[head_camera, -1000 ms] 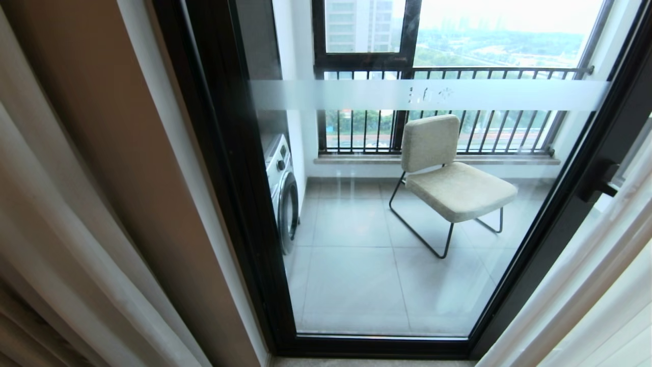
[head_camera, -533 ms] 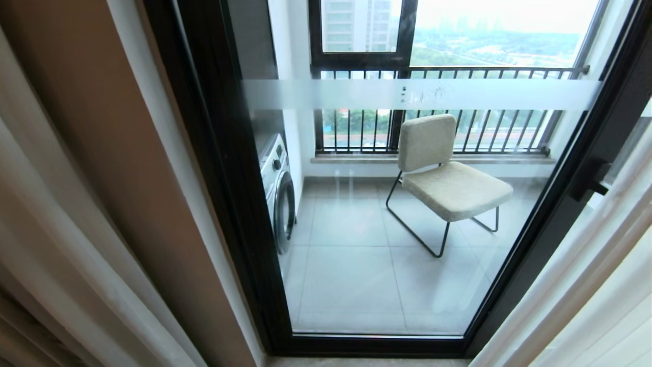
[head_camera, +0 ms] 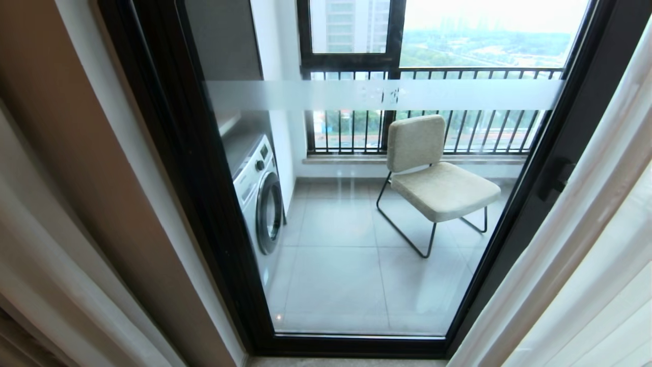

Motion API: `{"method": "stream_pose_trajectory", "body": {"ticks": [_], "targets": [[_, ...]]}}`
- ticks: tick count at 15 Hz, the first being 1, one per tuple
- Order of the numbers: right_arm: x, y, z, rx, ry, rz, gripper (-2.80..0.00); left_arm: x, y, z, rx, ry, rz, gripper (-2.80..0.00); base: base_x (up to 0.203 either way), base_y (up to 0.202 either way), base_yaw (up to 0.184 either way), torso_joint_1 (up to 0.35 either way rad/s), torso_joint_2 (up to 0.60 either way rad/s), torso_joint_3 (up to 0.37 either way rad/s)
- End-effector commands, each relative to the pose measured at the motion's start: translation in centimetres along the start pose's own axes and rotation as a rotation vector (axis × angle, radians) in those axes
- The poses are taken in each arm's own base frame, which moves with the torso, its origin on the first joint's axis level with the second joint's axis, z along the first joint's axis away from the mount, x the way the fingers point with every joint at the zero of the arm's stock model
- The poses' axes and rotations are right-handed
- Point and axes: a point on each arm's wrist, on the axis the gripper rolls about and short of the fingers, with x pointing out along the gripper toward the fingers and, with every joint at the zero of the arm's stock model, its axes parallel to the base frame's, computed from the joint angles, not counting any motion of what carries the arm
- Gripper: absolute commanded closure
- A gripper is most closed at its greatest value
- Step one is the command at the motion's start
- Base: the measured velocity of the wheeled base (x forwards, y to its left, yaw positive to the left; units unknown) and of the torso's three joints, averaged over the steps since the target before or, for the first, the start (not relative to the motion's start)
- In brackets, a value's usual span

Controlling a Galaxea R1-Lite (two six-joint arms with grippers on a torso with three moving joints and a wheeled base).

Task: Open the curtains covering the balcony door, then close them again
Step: Pull the inner curtains open on both sides

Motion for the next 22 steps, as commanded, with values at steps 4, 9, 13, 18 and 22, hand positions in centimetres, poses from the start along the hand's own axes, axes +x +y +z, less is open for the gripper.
{"method": "stream_pose_trajectory", "body": {"ticks": [4,9,13,18,22], "targets": [[0.00,0.00,-0.01,-0.001,0.001,0.001,0.00,0.00,0.00,0.00,-0.001,0.000,0.000,0.00,0.000,-0.176,0.005,0.005,0.00,0.001],[-0.01,0.00,0.02,-0.001,0.000,0.000,0.00,-0.01,0.00,0.03,0.000,-0.002,0.000,0.00,0.000,-0.177,0.006,0.003,0.00,0.001],[0.00,0.00,-0.01,-0.001,0.001,0.000,0.00,0.00,0.00,0.00,-0.001,0.000,0.000,0.00,0.000,-0.151,0.004,0.003,0.00,0.003],[0.00,0.00,-0.01,-0.001,0.001,0.000,0.00,0.00,0.00,0.00,-0.001,0.000,0.002,0.00,0.000,0.000,0.000,0.000,0.00,0.000],[-0.01,0.00,0.03,-0.001,-0.001,0.001,0.00,0.00,0.00,0.00,-0.002,0.000,0.002,0.00,0.000,0.000,0.000,0.000,0.00,0.000]]}}
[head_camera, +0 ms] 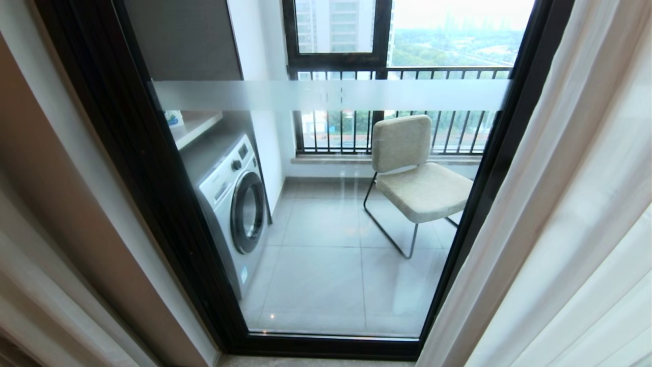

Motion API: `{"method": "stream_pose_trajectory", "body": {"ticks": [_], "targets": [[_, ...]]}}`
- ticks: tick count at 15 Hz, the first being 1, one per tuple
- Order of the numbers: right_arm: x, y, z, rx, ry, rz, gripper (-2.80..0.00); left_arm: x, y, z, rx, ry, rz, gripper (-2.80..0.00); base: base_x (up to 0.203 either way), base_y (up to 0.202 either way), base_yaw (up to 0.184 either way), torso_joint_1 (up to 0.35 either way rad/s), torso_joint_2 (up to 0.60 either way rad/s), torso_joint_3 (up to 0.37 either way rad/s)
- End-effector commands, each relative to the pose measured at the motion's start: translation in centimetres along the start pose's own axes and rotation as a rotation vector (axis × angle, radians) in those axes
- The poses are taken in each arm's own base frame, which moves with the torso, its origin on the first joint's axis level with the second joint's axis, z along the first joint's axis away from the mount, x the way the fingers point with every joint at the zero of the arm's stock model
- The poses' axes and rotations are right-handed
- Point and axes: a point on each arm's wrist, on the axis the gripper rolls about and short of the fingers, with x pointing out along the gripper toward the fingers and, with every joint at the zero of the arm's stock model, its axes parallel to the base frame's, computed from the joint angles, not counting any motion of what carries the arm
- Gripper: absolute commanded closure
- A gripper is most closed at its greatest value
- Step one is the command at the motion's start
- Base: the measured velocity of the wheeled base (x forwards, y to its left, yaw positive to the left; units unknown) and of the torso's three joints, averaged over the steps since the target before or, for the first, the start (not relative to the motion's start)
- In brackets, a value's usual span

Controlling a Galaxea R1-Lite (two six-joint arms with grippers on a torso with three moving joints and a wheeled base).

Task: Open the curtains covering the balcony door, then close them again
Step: Pull the inner curtains open on both sides

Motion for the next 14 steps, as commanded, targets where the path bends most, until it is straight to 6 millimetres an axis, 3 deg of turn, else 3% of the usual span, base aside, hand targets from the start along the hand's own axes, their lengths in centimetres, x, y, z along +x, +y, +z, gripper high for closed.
{"method": "stream_pose_trajectory", "body": {"ticks": [1,6,14], "targets": [[0.00,0.00,0.00,-0.001,0.000,0.000,0.00,0.00,0.00,0.00,-0.001,-0.001,0.001,0.00,0.000,0.000,0.000,0.000,0.00,0.000],[0.00,0.00,0.00,-0.001,0.000,0.001,0.00,0.00,0.00,0.02,-0.002,-0.002,0.001,0.00,0.153,0.000,-0.001,0.011,0.00,0.002],[0.00,0.00,0.00,-0.001,0.000,0.001,0.00,0.00,0.00,0.02,-0.002,-0.002,0.001,0.00,0.000,0.000,0.000,0.000,0.00,0.000]]}}
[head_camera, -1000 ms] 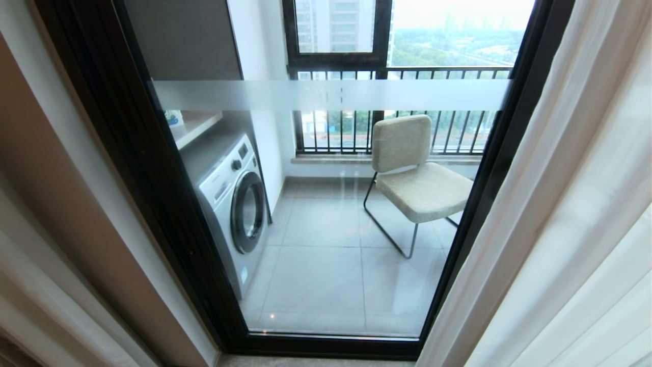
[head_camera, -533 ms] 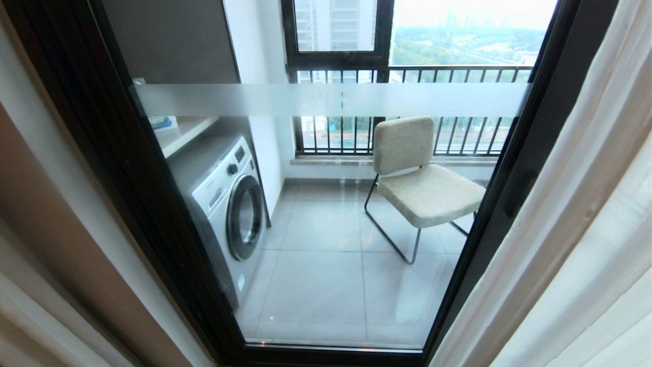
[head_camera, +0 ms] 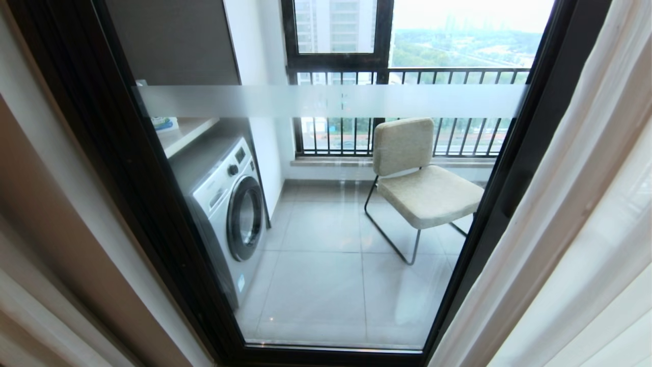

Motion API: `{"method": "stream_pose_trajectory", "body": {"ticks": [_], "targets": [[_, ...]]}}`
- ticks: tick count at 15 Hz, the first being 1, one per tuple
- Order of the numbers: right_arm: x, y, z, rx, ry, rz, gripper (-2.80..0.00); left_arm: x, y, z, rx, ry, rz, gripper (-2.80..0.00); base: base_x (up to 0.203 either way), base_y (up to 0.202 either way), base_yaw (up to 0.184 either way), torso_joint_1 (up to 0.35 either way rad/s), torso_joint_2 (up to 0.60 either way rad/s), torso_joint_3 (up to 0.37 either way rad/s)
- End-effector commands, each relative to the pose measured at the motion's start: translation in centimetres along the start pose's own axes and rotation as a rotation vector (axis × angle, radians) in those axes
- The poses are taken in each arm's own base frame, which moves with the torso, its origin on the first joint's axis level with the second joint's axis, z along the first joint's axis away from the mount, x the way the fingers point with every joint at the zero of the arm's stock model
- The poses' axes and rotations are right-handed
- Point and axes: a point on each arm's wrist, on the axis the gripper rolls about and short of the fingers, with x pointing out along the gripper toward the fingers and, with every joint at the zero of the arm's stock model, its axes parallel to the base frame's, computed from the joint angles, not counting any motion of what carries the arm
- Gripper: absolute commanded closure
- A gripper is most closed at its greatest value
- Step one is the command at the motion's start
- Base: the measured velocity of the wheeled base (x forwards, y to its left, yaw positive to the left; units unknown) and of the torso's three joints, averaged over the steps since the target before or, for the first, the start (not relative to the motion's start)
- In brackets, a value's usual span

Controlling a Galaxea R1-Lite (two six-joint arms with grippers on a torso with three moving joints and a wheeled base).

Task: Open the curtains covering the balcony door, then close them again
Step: Pull the inner curtains open on both sides

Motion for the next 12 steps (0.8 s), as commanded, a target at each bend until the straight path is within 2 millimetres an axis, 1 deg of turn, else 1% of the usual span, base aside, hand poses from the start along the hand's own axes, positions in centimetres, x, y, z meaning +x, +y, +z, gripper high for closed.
{"method": "stream_pose_trajectory", "body": {"ticks": [1,12], "targets": [[0.00,0.00,-0.01,-0.001,0.000,0.001,0.00,0.00,0.00,-0.01,0.000,0.000,0.000,0.00,0.000,0.000,0.000,0.000,0.00,0.000],[0.00,0.00,0.01,-0.013,-0.002,0.000,0.00,0.00,0.00,0.01,0.000,-0.001,0.000,0.00,0.000,0.000,0.000,0.000,0.00,0.000]]}}
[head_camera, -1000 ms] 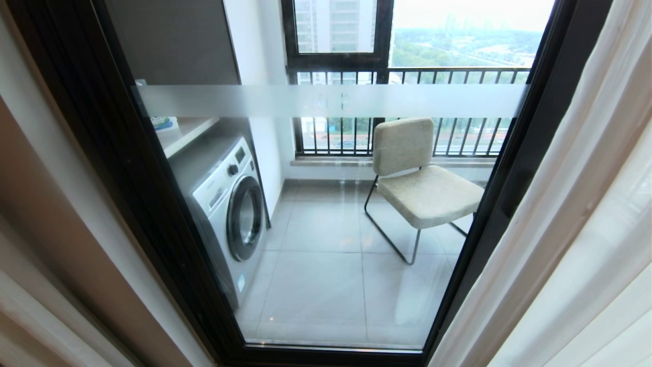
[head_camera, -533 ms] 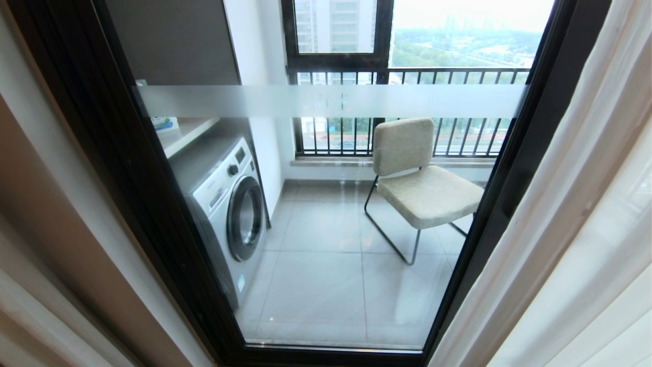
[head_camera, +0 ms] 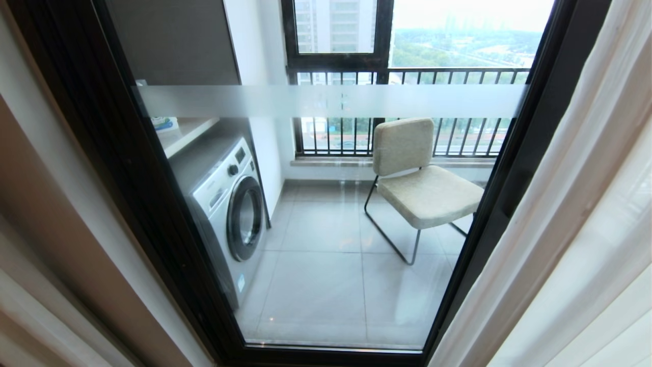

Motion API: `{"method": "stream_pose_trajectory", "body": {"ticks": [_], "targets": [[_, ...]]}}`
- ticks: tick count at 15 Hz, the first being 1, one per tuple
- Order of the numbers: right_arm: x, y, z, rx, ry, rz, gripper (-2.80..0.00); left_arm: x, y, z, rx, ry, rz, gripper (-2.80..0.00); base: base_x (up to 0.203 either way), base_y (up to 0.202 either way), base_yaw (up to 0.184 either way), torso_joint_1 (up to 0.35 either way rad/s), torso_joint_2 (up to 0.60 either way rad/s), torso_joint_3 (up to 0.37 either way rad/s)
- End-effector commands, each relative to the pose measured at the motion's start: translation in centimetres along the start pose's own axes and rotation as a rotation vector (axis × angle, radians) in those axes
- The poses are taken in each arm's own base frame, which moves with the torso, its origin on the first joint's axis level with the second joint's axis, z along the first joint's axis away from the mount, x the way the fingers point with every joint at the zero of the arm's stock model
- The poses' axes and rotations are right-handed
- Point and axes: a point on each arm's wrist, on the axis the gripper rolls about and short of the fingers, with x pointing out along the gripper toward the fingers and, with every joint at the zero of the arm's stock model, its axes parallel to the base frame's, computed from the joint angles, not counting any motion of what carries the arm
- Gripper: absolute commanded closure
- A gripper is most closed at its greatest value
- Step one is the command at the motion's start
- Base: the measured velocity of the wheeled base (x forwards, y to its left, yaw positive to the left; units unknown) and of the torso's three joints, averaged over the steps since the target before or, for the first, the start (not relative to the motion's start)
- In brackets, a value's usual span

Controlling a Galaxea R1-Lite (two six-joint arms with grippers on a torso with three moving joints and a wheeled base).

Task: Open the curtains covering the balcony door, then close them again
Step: Pull the inner curtains open on both sides

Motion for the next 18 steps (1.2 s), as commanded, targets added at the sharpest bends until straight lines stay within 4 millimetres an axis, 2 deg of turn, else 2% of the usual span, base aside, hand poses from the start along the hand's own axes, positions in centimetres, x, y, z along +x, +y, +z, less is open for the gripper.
{"method": "stream_pose_trajectory", "body": {"ticks": [1,3,6,10,11,15,18], "targets": [[0.0,0.0,0.0,-0.023,0.004,0.002,0.00,0.0,0.0,0.0,0.000,-0.003,0.001,0.00,0.000,0.000,0.000,0.000,0.00,0.000],[0.4,-0.1,0.5,-0.041,0.033,0.008,0.00,0.0,0.0,0.0,0.000,-0.001,0.001,0.00,0.000,0.000,0.000,0.000,0.00,0.000],[1.3,-0.2,2.7,-0.043,0.040,0.038,0.00,0.0,0.0,0.0,0.000,0.000,0.001,0.00,0.000,0.000,0.000,0.000,0.00,0.000],[2.8,-0.8,8.3,-0.044,0.004,0.053,0.00,0.0,0.0,0.0,0.000,0.000,0.001,0.00,0.000,0.000,0.000,0.000,0.00,0.000],[2.9,-0.9,9.5,-0.042,-0.019,0.052,-2.80,0.0,0.0,0.0,0.000,-0.002,0.002,0.00,0.000,0.000,0.000,0.000,0.00,0.000],[3.5,-1.1,12.6,-0.046,-0.066,0.052,-2.80,0.0,0.0,0.0,0.000,0.000,0.001,0.00,0.000,0.000,0.000,0.000,0.00,0.000],[4.3,-1.5,15.7,-0.049,-0.102,0.044,-2.80,0.0,0.0,0.0,0.000,-0.002,0.001,0.00,0.000,0.000,0.000,0.000,0.00,0.000]]}}
